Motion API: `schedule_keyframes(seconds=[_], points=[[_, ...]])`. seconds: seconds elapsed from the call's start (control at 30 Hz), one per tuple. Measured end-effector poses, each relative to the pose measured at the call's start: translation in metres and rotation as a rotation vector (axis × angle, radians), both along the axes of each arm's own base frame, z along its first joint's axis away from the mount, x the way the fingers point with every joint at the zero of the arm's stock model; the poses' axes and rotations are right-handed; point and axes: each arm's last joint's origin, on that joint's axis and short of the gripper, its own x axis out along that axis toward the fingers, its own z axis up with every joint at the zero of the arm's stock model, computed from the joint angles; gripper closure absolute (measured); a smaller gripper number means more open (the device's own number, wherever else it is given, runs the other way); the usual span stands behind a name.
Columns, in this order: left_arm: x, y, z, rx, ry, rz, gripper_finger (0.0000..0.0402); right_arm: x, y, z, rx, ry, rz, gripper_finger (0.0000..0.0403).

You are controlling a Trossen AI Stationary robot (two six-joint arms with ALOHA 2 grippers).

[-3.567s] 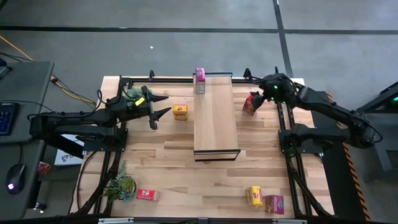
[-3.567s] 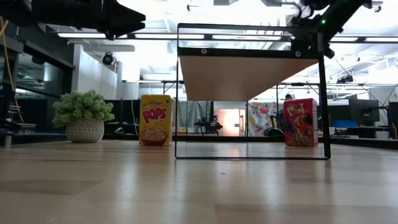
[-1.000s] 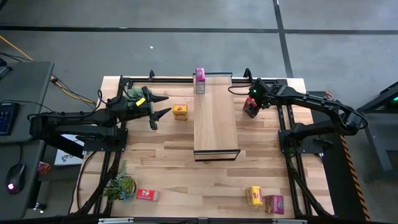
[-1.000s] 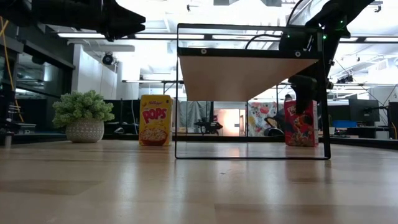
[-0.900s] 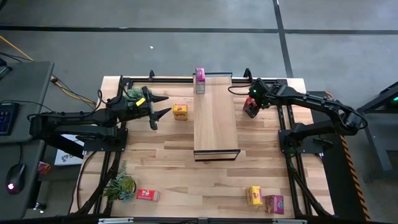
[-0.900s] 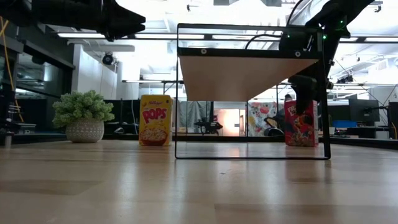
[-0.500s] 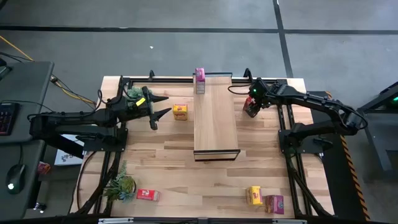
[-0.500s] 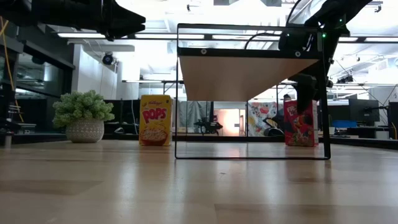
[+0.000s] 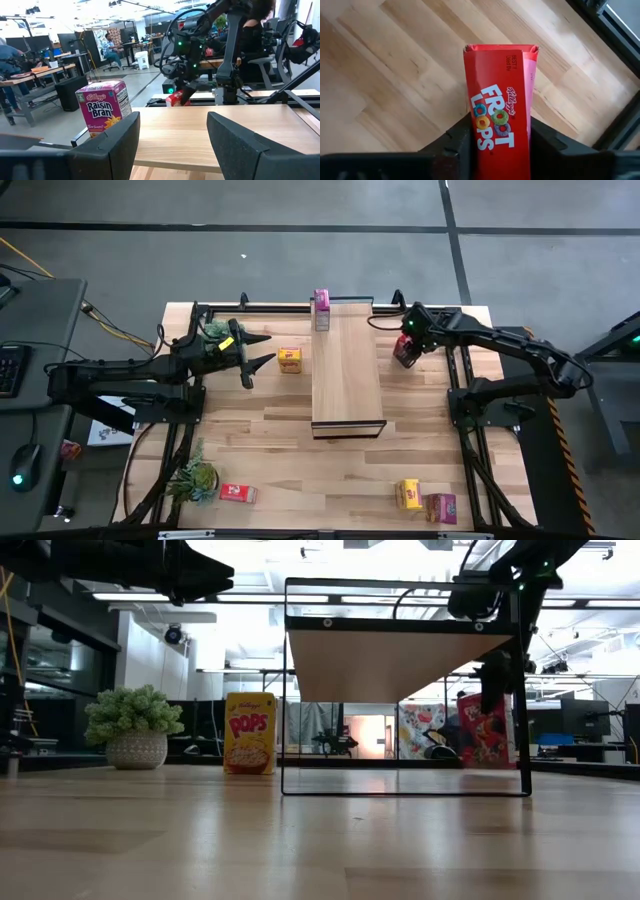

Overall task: Stack cereal on shelf
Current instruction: Put the top red cereal box on the shelf

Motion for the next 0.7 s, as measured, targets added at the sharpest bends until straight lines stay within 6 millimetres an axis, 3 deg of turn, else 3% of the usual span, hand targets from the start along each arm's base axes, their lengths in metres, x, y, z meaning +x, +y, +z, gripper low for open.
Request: schedule_keyframes(seconds=[0.17,0.4,0.53,0.7], points=[[0.000,0.000,0.000,0.004,-0.002,0.000,0.0179,-0.007,0.004,0.038,-0.038,-0.012,-0.012,0.0280],[0.000,0.000,0.001,0.005,-0.005,0.000,0.0179,-0.008,0.014,0.126,-0.179,-0.278,-0.023,0.0280],[0.000,0.000,0.001,0.002,-0.006,0.000,0.0179,0.010,0.029,0.155,-0.158,-0.454,0.098,0.0281],[0.000,0.000,0.001,0.002,-0.006,-0.001,0.0179,0.053,0.055,0.159,-0.114,-0.481,0.278,0.0281]])
